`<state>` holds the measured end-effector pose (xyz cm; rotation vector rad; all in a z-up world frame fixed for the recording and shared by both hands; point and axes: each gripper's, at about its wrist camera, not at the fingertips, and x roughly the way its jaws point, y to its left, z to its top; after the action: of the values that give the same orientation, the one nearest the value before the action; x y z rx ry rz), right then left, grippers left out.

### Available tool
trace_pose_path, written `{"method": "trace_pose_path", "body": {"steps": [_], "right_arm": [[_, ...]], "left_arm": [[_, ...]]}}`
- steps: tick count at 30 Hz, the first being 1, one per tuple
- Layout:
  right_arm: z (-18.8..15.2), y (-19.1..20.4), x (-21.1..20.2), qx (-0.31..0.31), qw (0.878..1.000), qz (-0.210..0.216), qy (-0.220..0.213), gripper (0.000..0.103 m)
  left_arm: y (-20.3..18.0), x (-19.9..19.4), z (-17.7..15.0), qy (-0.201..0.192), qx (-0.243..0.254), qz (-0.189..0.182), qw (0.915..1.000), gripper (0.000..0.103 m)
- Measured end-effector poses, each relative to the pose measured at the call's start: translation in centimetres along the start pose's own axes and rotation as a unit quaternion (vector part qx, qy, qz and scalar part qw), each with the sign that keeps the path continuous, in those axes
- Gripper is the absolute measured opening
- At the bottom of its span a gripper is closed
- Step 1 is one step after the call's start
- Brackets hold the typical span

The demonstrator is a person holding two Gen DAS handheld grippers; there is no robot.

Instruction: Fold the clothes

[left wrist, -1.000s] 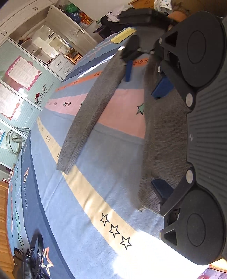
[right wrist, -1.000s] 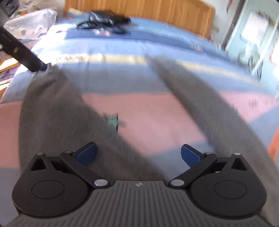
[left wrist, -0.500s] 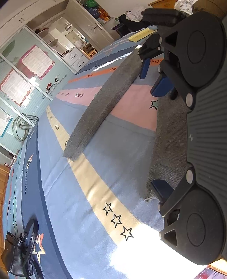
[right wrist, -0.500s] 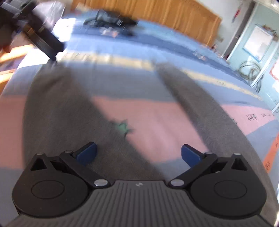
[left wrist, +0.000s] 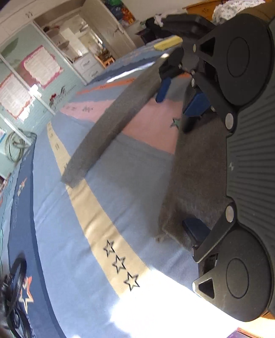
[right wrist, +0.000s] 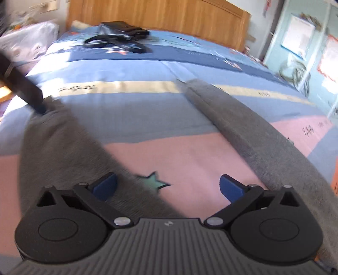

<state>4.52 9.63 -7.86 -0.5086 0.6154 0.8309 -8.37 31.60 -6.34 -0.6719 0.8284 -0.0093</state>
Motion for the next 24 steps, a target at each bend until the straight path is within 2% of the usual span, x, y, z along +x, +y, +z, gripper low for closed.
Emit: {"method": "trace_pose_path", "body": {"steps": [2, 3, 6, 8, 9, 11, 14, 18, 24], "right_arm": [[0.5, -0.9, 0.1, 0.026, 0.999, -0.030, 0.001, 0.101], [0.5, -1.5, -0.2, 0.045, 0.999, -0.024, -0.005, 0.101], [0.7, -2.3, -1.1, 0.105, 0.990, 0.085, -0.029, 0.101], [1.2, -1.1, -0.9, 0.081, 0.992, 0.096, -0.026, 0.101], [1.4, -0.2, -0.5, 0.057, 0.994, 0.094, -0.018, 0.101], [1.1, 1.4, 1.2, 0.011, 0.999, 0.045, 0.015, 0.103], [0.7, 1.2, 1.2, 0.041, 0.999, 0.035, 0.001, 0.103], [-0.2, 1.1, 0.8, 0.071, 0.997, 0.029, -0.008, 0.103], [-0.8, 0.1, 0.3, 0.091, 0.995, 0.030, -0.012, 0.103]], "left_arm": [[0.1, 0.1, -0.7, -0.002, 0.006, 0.002, 1.0000, 0.102], [0.1, 0.0, -1.1, -0.005, 0.010, 0.001, 0.9999, 0.102], [-0.1, -0.2, -2.0, -0.014, 0.014, 0.005, 0.9998, 0.102], [-0.1, -0.7, -2.2, -0.017, 0.001, 0.004, 0.9998, 0.102], [0.1, -1.1, -2.0, -0.021, -0.007, -0.003, 0.9997, 0.102], [0.4, -2.1, -1.4, -0.037, -0.012, -0.015, 0.9991, 0.102], [1.3, -3.0, 0.3, -0.060, -0.013, -0.008, 0.9981, 0.102], [3.7, -2.1, 2.3, -0.025, -0.065, -0.030, 0.9971, 0.102], [3.6, -1.1, 2.8, 0.011, -0.068, -0.064, 0.9956, 0.102]]}}
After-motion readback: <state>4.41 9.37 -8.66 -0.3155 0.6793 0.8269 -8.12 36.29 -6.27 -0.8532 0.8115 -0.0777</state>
